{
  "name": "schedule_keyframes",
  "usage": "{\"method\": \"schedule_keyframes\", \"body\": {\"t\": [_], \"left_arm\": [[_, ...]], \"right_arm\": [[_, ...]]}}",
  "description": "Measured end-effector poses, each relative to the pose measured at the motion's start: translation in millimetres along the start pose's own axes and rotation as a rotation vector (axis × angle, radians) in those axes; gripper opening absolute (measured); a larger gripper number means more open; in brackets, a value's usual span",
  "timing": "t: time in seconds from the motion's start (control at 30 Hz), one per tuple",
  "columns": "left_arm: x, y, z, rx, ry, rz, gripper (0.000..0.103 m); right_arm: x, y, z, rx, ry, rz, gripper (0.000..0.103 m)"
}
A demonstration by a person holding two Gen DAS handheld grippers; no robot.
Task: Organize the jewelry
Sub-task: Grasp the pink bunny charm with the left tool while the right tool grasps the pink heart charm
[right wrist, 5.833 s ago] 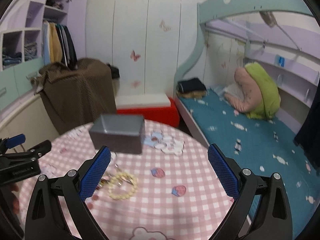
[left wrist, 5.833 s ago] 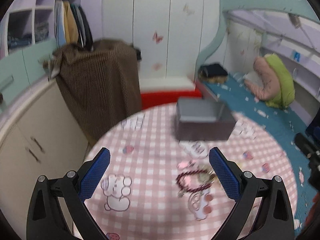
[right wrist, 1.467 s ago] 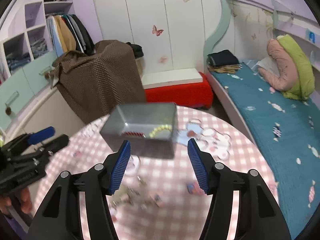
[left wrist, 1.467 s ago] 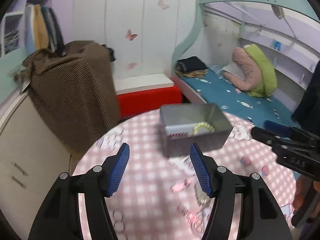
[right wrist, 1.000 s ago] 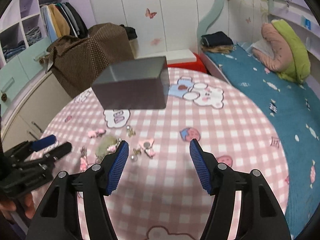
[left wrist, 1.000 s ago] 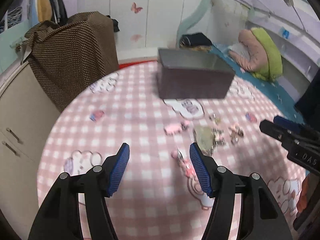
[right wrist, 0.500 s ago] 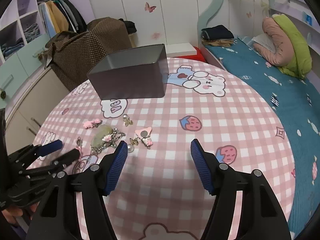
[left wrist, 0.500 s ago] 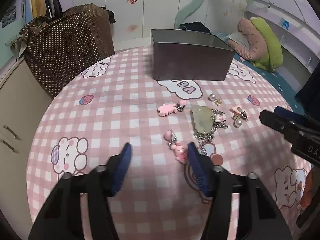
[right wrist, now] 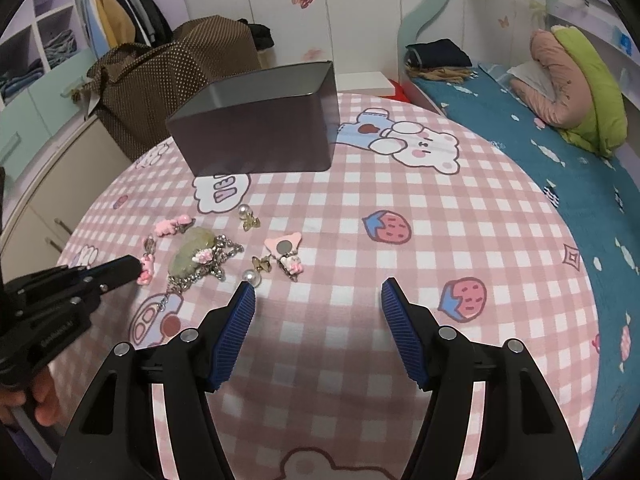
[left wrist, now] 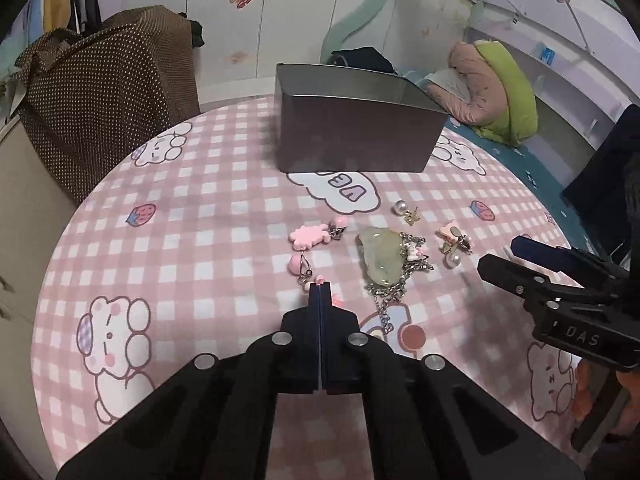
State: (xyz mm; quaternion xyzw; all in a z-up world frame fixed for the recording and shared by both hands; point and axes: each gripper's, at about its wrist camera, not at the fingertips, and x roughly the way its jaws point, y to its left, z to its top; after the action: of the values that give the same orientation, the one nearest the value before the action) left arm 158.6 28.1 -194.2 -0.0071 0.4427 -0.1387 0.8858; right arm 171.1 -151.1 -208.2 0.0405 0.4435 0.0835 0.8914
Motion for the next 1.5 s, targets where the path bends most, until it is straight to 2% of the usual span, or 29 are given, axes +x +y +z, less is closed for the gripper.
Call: {"method": "schedule_keyframes", "body": {"t": [0.23,0.3,0.37,0.43,0.5,0.57,0.6,0.63,0.7,0.73,0.93,1.07,1.27,1.5], "left_arm": [[-2.6,14.0,-6.3,-0.033,0.015,-0.018,0.0],[-5.1,16.3,-6.3,-0.034,0.008,-0.017,0.0],[-7.3,17.4,-5.6,-0.043,0.002,-0.043,0.0],[-8.3,18.2,-4.0,-0.065,-0.003,-0.073,0.0],[-5.3,14.1,-3.2,-0.051,0.002,-0.052,0.003],[-1.2,8.9,-2.4,-0.028,0.007,-0.01,0.011],[-0.2,7.5,-2.1,-0.027,0.005,-0.003,0.02],[-0.1,7.5,-1.8,-0.032,0.002,-0.005,0.029],[-0.6,7.5,0.0,-0.044,-0.005,-0.01,0.039],[-0.9,7.2,0.6,-0.044,-0.007,-0.013,0.041],[4.8,3.4,5.7,-0.051,0.006,-0.01,0.041],[8.4,-2.7,8.1,-0.036,0.009,0.024,0.041],[8.8,-5.5,7.9,-0.001,0.019,0.058,0.035],[5.0,6.6,8.2,-0.057,0.032,0.053,0.034]], "right_arm": [[8.0,2.8,7.4,-0.032,-0.007,-0.037,0.063],[11.2,4.2,9.6,-0.044,-0.006,-0.032,0.061],[14.6,5.8,11.4,-0.053,0.0,-0.026,0.055],[18.3,7.1,12.6,-0.06,0.008,-0.018,0.053],[20.0,10.5,13.0,-0.079,0.005,-0.025,0.047],[21.4,13.5,13.7,-0.097,0.004,-0.018,0.036],[21.6,15.1,14.3,-0.105,0.005,-0.017,0.034],[22.5,17.7,14.8,-0.122,0.006,-0.021,0.027],[23.5,21.3,15.6,-0.142,0.007,-0.013,0.017],[23.8,23.0,15.6,-0.149,0.008,0.0,0.014],[19.0,19.9,15.3,-0.144,-0.009,0.005,0.014],[11.6,9.7,16.0,-0.109,-0.017,0.023,0.014],[2.6,0.8,18.3,-0.078,-0.029,0.047,0.014],[0.5,-0.9,17.1,-0.067,-0.03,0.067,0.014]]}}
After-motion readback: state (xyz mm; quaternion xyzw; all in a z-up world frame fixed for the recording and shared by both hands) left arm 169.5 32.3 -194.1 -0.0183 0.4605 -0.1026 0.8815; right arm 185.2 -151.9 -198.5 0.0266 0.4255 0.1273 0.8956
